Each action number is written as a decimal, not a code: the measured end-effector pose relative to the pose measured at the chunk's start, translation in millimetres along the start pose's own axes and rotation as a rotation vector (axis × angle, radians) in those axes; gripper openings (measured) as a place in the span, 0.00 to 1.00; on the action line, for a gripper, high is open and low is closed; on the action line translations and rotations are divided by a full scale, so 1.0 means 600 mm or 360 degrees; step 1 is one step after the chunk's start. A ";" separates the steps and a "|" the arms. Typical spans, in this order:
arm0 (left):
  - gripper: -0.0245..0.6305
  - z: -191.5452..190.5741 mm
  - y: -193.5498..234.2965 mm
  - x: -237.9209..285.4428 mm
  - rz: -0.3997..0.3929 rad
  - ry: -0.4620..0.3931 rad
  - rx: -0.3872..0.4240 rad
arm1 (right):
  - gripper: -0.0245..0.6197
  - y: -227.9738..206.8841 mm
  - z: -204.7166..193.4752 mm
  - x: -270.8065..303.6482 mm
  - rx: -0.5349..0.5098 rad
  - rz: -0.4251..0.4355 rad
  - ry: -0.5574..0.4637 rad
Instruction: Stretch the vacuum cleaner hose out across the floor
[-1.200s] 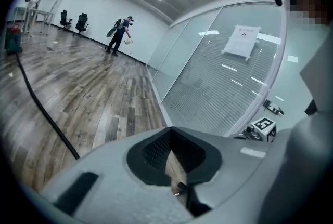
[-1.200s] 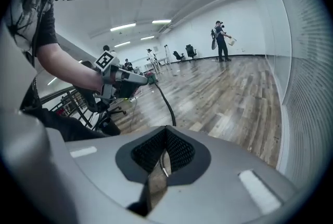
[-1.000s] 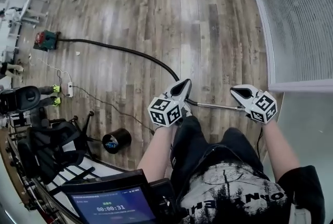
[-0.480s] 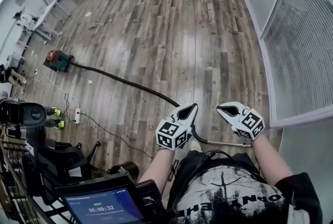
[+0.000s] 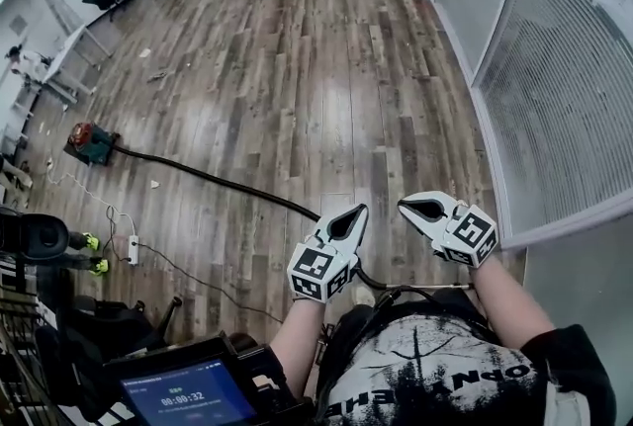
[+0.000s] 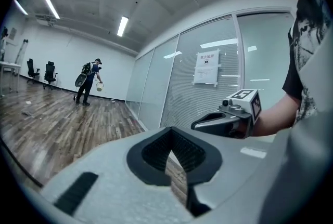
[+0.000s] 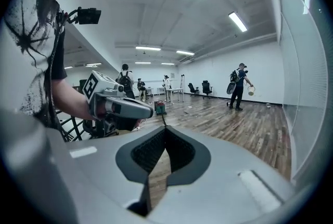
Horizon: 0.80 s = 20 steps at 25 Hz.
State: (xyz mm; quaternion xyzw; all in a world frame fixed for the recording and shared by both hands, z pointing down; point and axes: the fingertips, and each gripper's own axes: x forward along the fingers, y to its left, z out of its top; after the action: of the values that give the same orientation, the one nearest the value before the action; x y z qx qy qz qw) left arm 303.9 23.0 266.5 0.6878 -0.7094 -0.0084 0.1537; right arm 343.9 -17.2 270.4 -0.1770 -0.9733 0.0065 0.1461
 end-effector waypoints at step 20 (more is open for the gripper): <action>0.04 0.042 -0.283 0.139 0.0366 -0.0074 0.0064 | 0.05 -0.061 -0.037 -0.303 -0.0042 0.0203 -0.0161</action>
State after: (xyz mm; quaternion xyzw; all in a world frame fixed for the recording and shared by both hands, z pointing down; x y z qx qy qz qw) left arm 463.1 -72.7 221.8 0.6043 -0.7871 0.0077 0.1234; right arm 500.3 -115.3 243.0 -0.2402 -0.9661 0.0119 0.0936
